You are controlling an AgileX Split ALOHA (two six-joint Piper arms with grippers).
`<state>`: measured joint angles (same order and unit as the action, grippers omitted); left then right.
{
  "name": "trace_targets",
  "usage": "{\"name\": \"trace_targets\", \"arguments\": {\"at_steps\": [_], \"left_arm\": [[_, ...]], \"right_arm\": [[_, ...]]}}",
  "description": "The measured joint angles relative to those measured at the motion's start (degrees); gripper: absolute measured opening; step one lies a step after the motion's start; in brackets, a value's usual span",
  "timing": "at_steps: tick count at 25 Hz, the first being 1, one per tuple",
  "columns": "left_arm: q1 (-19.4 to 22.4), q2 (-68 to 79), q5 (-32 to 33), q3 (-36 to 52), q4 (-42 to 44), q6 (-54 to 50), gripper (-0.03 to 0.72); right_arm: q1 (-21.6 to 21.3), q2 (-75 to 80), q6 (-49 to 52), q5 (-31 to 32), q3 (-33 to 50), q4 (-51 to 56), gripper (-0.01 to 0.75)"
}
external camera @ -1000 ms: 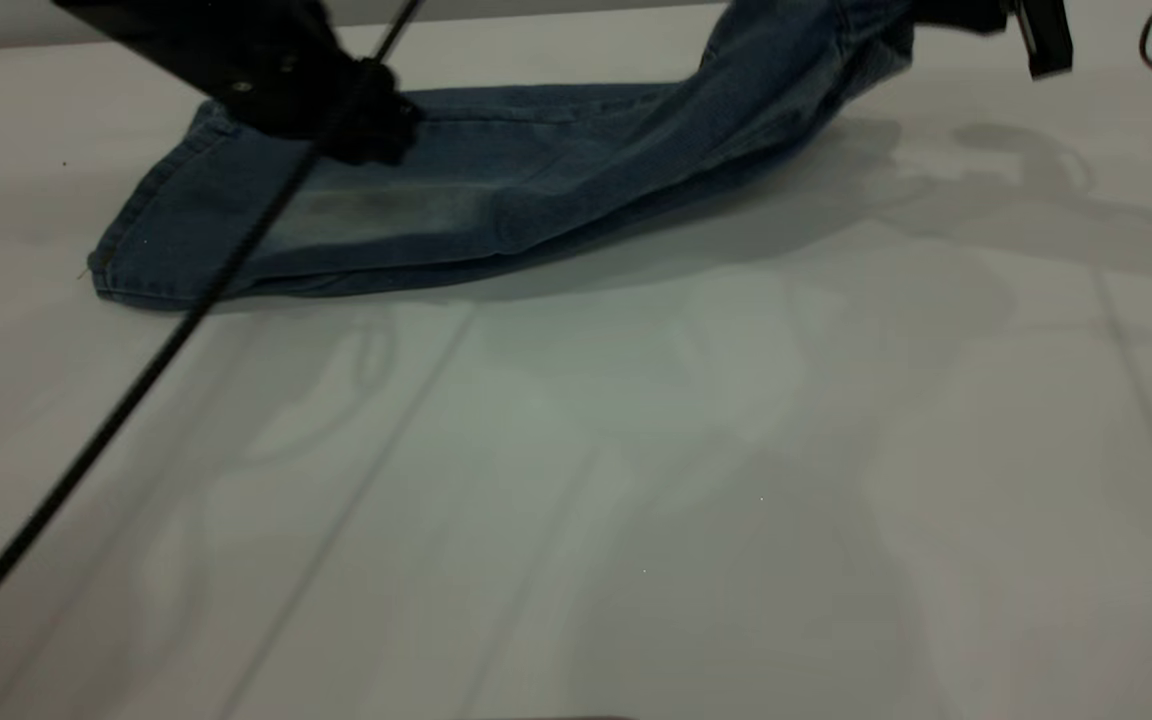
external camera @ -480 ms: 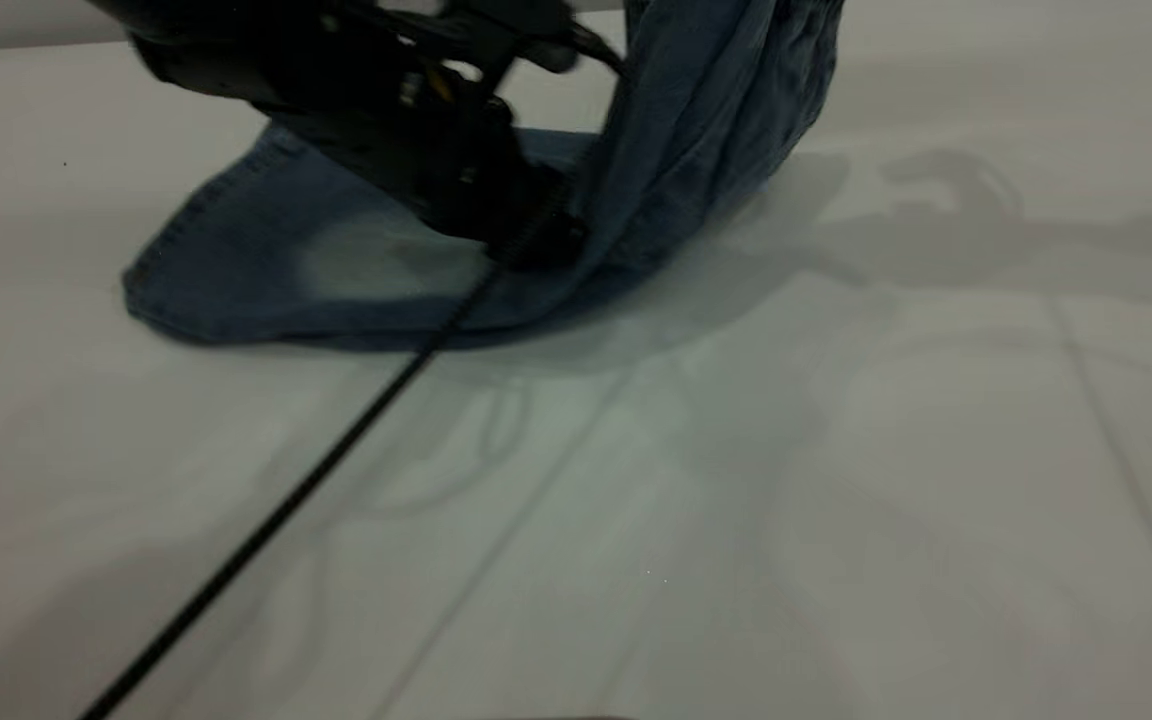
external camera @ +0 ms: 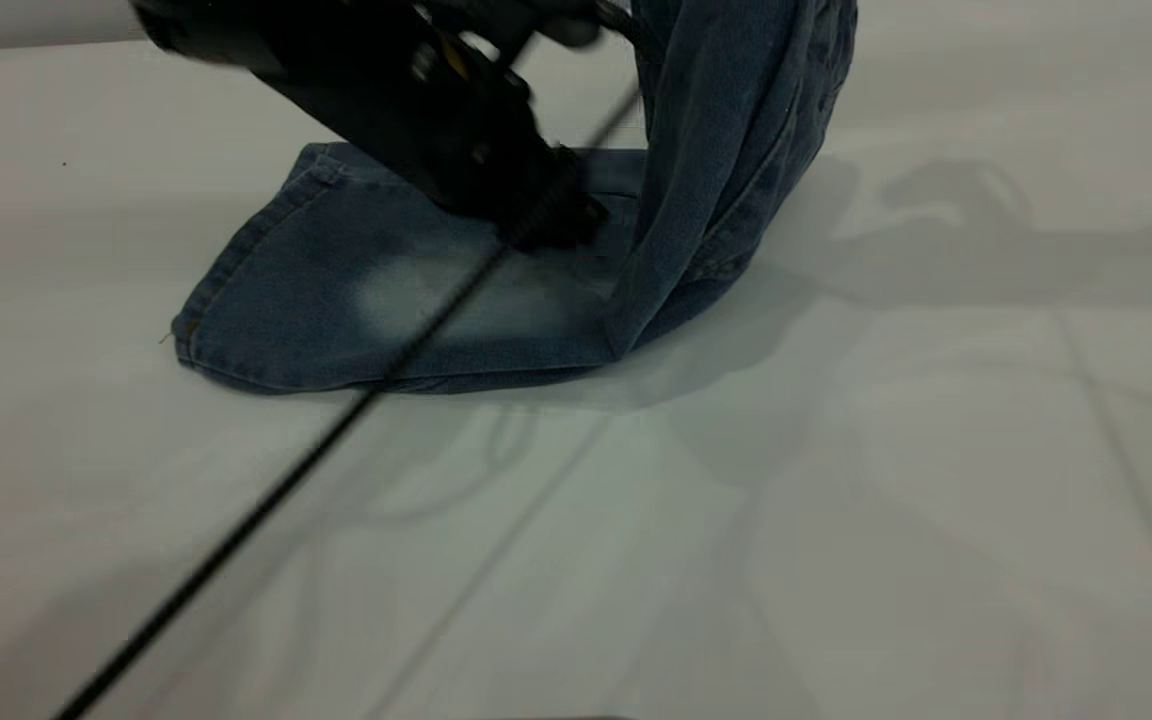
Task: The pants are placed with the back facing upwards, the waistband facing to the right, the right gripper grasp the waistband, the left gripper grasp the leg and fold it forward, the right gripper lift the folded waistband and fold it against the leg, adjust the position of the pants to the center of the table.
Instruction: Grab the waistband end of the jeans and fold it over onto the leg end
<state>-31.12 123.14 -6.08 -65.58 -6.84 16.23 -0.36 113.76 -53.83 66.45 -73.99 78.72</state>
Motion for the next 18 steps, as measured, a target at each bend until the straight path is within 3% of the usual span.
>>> {"name": "trace_targets", "arguments": {"at_steps": [6, 18], "left_arm": [[1.48, 1.16, 5.41, 0.00, -0.05, -0.95, 0.391], [-6.08, 4.07, 2.87, -0.04, 0.00, -3.50, 0.390]], "right_arm": [[0.00, 0.00, -0.42, -0.64, 0.00, 0.84, 0.090], [-0.09, 0.00, -2.33, -0.99, 0.00, 4.40, 0.090]]}}
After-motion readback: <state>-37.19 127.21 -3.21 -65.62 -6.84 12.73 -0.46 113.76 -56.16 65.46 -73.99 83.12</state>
